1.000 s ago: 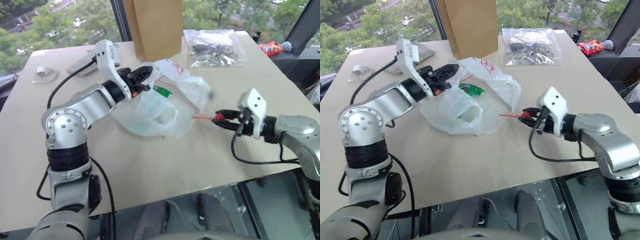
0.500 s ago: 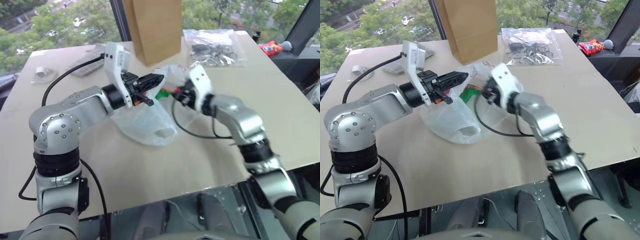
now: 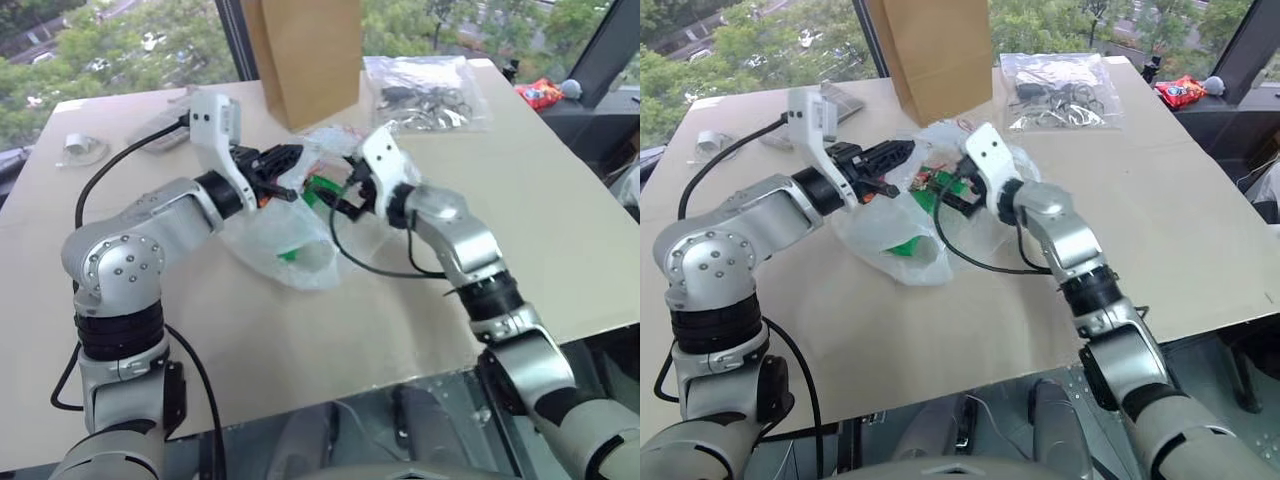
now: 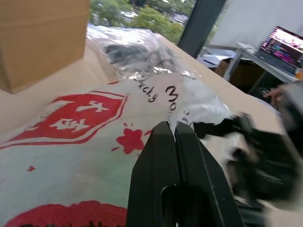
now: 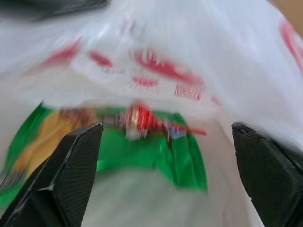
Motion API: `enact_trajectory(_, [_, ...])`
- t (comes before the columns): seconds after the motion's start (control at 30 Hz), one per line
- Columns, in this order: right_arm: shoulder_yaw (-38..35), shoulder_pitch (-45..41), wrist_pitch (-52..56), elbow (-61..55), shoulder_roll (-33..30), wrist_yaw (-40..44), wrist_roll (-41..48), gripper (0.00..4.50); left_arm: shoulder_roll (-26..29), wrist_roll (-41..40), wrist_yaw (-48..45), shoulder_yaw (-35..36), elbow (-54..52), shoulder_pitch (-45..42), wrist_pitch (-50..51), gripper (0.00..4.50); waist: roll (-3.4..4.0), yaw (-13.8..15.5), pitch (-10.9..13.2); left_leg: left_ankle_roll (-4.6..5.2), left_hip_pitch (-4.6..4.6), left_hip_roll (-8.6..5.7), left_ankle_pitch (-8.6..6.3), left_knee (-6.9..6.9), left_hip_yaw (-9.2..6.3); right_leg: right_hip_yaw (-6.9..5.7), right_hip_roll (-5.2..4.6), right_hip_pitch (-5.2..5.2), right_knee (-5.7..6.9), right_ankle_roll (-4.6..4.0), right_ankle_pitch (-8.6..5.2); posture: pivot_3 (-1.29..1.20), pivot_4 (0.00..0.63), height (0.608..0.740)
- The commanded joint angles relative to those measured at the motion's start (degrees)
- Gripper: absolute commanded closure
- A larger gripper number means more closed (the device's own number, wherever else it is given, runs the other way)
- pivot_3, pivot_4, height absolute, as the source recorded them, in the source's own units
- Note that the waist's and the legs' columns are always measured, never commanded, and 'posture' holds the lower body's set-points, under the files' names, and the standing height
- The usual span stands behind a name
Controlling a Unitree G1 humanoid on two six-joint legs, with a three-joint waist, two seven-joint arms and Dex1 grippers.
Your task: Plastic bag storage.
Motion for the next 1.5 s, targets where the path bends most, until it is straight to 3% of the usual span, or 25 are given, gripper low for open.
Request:
enact_trajectory(0.03, [-1.5,1.6,5.5,-12.4,-3.6,1.3,2.1,0.02,1.1,3.7,-3.1,0.4,-0.5,0.8,-3.8,4.50,0.00,-0.1,0.0,0.00,0.02,0.00,0.00,0.00,0.02,0.01,0.02,0.00,0.01,0.00,0.00,0.00,0.150,0.740])
enact_trajectory(0.17, [-4.3,4.5,11.7,-21.6,-8.7,2.2,5.2,0.02,1.6,6.5,-6.9,-0.2,-0.7,2.0,-6.4,4.50,0.00,0.2,0.0,0.00,0.02,-0.02,0.00,0.00,0.03,0.00,0.01,0.01,0.01,0.00,0.00,0.00,0.150,0.740])
enact_trajectory(0.3, [-5.2,5.4,13.2,-23.7,-11.7,-1.5,2.7,0.02,1.4,8.8,-8.5,-0.2,-0.3,2.6,-7.7,4.50,0.00,0.2,0.0,0.01,0.03,-0.04,0.00,0.01,0.04,0.01,-0.01,0.05,-0.02,0.00,0.00,0.00,0.150,0.740])
enact_trajectory(0.43, [-4.0,4.7,10.0,-17.3,-13.2,-3.4,-1.2,0.02,1.9,9.2,-10.6,0.0,-0.1,2.9,-7.3,4.50,-0.01,0.3,0.0,0.01,0.04,-0.04,0.00,0.01,0.04,0.00,-0.01,0.06,-0.01,0.00,0.00,0.00,0.150,0.740])
enact_trajectory(0.63, [-1.9,1.0,3.1,-1.8,-9.4,-6.3,-6.0,0.02,3.8,10.4,-13.4,0.9,-0.9,3.8,-7.1,4.50,-0.01,-0.1,0.0,0.01,0.09,-0.02,0.00,-0.01,0.13,0.07,0.02,0.06,0.00,0.00,0.00,0.00,0.150,0.740])
enact_trajectory(0.67, [-1.8,0.7,2.0,-0.3,-9.3,-6.3,-6.6,0.26,4.3,9.8,-14.5,1.6,-1.5,4.2,-7.0,4.50,0.00,0.0,0.0,0.01,0.08,-0.01,0.00,-0.01,0.12,0.07,0.02,0.06,0.00,0.00,0.00,0.00,0.150,0.740])
enact_trajectory(0.77, [-3.6,0.2,1.2,0.6,-8.6,-5.4,-5.3,1.22,6.2,7.5,-16.7,3.3,-3.1,5.3,-5.7,3.71,-0.01,0.0,0.0,0.01,0.05,0.01,0.00,-0.01,0.09,0.06,-0.01,0.06,-0.05,0.00,0.00,0.00,0.150,0.740])
enact_trajectory(0.9, [-4.5,0.9,2.1,-1.6,-9.0,-3.9,-4.1,3.32,9.0,5.4,-19.4,5.7,-4.4,7.1,-4.5,1.78,0.00,0.0,0.0,0.02,0.00,0.05,-0.01,-0.01,0.06,0.04,-0.02,0.03,-0.07,0.00,0.00,0.00,0.150,0.740])
enact_trajectory(0.97, [-4.5,1.7,2.9,-3.2,-9.3,-3.1,-3.3,4.24,11.1,0.3,-23.8,8.8,-5.0,8.5,-2.7,1.76,0.00,0.0,0.0,0.02,0.01,0.07,-0.01,0.00,0.07,0.03,-0.01,0.03,-0.05,0.00,0.00,0.00,0.150,0.740])
enact_trajectory(1.2, [-5.2,2.2,4.6,-4.9,-9.1,-3.2,-2.2,4.39,20.9,-25.1,-33.4,18.6,-7.4,19.1,10.3,1.76,0.03,-0.2,0.0,0.03,0.04,0.17,-0.02,-0.01,0.12,0.05,0.03,0.03,-0.03,0.00,-0.01,0.00,0.150,0.740])
enact_trajectory(1.3, [-5.3,2.5,5.1,-5.4,-8.9,-3.5,-2.3,4.39,23.3,-29.4,-35.0,19.6,-10.3,24.8,11.5,1.76,0.06,0.0,0.0,0.04,0.05,0.18,-0.02,-0.01,0.09,0.02,0.03,0.06,-0.04,0.00,-0.01,0.00,0.150,0.740])
enact_trajectory(1.33, [-5.3,2.6,5.3,-5.7,-8.8,-3.6,-2.4,4.39,23.2,-30.0,-34.6,19.0,-11.8,26.2,11.0,1.76,0.07,0.1,0.0,0.04,0.09,0.18,-0.02,0.00,0.07,0.01,0.03,0.10,-0.03,0.00,-0.01,0.00,0.150,0.740])
enact_trajectory(1.47, [-5.3,3.2,6.3,-7.2,-8.7,-4.1,-2.5,4.39,19.6,-20.1,-31.2,11.2,-19.6,28.7,4.5,1.76,0.07,0.3,0.0,0.04,0.10,0.15,-0.02,0.00,0.10,0.02,0.01,0.14,-0.04,-0.01,-0.01,0.00,0.150,0.740])
enact_trajectory(1.5, [-5.4,3.3,6.6,-7.6,-8.7,-4.2,-2.5,4.50,18.3,-18.2,-29.3,9.4,-20.0,28.4,3.4,1.35,0.07,0.3,0.0,0.03,0.12,0.15,-0.02,0.00,0.11,0.04,0.01,0.15,-0.04,-0.01,-0.01,0.00,0.150,0.740])
